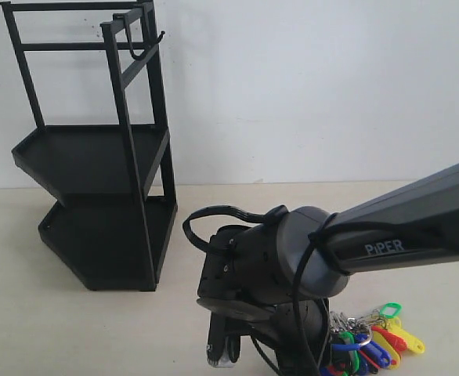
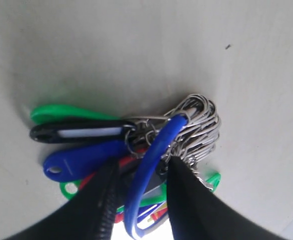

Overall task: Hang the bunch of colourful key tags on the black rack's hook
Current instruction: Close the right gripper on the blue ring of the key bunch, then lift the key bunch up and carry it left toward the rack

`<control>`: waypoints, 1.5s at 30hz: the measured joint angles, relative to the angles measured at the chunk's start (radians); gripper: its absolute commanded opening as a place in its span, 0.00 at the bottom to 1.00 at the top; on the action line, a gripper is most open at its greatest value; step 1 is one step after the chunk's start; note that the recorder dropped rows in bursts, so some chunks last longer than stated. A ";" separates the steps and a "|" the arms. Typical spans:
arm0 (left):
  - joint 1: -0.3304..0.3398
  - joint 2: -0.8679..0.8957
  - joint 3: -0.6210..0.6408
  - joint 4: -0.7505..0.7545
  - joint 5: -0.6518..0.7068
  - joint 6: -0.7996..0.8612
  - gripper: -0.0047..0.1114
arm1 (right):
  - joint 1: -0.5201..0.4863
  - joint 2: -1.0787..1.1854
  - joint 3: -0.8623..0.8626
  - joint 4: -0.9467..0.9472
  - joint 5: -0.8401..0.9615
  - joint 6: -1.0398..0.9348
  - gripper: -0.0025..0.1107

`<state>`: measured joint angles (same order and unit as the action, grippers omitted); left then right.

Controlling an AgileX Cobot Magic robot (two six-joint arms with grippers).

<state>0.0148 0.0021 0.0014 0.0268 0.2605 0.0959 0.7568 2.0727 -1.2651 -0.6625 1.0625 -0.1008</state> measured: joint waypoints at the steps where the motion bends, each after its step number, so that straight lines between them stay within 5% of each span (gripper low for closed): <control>1: 0.000 0.000 0.000 0.000 0.000 0.000 0.08 | 0.000 0.000 0.000 0.000 0.000 0.000 0.30; 18: 0.000 0.000 0.000 0.000 0.000 0.000 0.08 | 0.000 0.002 0.000 0.000 -0.027 0.000 0.29; 24: 0.000 0.000 0.000 0.000 0.000 0.000 0.08 | 0.000 0.048 -0.002 0.006 0.018 0.000 0.02; 45: 0.000 0.000 0.000 0.000 0.000 0.000 0.08 | 0.000 -0.229 0.000 -0.067 0.054 0.127 0.02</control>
<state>0.0148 0.0021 0.0014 0.0268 0.2605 0.0959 0.7568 1.8433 -1.2655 -0.7299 1.1166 0.0264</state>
